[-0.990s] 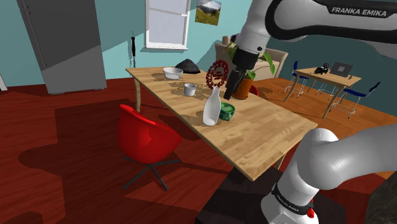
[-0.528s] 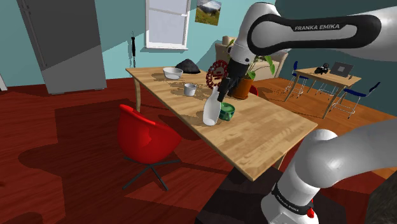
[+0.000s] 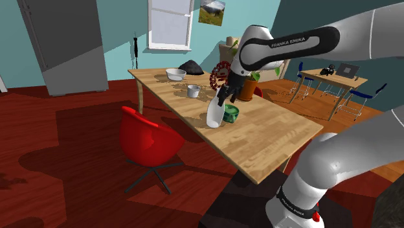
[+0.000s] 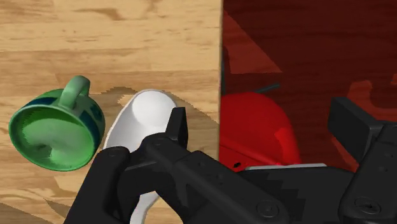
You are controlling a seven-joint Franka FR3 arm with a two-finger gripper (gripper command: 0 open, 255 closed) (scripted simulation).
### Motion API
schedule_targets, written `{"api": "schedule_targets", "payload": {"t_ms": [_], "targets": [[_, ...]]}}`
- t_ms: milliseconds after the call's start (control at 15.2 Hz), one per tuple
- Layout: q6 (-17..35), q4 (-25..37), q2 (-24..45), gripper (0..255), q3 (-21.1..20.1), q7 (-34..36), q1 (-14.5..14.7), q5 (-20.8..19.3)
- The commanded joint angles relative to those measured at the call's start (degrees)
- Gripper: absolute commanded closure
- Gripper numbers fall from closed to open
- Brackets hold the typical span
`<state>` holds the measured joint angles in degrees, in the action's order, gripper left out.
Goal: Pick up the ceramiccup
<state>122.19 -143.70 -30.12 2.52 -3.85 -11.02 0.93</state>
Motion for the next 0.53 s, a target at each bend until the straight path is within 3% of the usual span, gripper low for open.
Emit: {"api": "schedule_targets", "payload": {"t_ms": [0, 462], "targets": [[3.70, 0.18, 3.50, 0, 0.89, 0.85, -1.36, -0.40], [13.79, 1.82, 14.18, 0, 4.38, 3.30, -5.70, -1.09]]}}
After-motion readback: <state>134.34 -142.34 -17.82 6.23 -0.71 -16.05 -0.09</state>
